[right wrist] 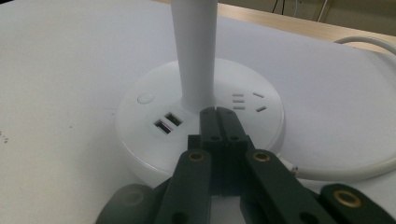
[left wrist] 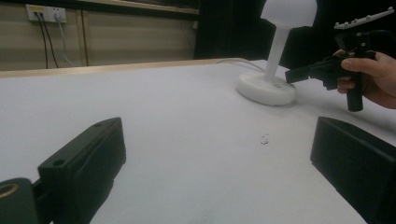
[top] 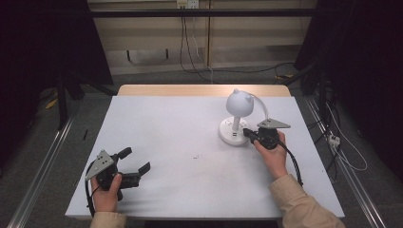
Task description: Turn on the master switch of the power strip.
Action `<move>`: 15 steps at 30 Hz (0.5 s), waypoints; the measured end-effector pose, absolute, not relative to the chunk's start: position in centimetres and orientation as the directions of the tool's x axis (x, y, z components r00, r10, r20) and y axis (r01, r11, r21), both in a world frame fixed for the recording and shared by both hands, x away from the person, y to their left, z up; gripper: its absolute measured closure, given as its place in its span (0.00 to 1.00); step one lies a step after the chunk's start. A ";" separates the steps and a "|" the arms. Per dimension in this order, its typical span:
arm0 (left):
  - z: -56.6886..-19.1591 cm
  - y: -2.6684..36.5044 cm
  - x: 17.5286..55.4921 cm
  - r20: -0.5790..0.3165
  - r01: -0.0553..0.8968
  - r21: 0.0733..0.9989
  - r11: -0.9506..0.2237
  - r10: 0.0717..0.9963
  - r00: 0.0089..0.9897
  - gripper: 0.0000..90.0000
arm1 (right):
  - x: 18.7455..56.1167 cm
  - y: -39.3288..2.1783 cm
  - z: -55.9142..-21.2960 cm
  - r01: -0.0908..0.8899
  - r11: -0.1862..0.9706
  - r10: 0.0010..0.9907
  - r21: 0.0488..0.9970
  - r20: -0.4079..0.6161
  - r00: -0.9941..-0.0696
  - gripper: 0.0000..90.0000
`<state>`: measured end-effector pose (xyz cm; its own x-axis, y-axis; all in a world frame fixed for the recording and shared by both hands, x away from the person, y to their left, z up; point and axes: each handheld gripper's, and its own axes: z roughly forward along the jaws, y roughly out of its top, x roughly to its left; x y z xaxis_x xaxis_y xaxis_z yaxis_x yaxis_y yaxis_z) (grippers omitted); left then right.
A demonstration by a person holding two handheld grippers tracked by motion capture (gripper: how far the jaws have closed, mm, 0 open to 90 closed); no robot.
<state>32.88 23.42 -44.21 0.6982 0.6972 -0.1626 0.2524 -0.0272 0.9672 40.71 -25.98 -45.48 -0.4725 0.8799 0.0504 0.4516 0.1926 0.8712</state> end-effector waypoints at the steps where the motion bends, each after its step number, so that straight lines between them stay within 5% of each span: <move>1: -44.2 23.4 32.9 -0.163 0.252 0.967 -0.026 0.696 0.699 0.03 | 40.7 -26.0 -45.5 0.451 0.192 0.880 0.871 0.050 -0.472 1.00; 15: -44.3 23.4 32.9 -0.163 0.254 0.967 -0.030 0.695 0.700 0.03 | 40.6 -25.9 -45.5 0.441 0.209 0.877 0.873 0.033 -0.479 1.00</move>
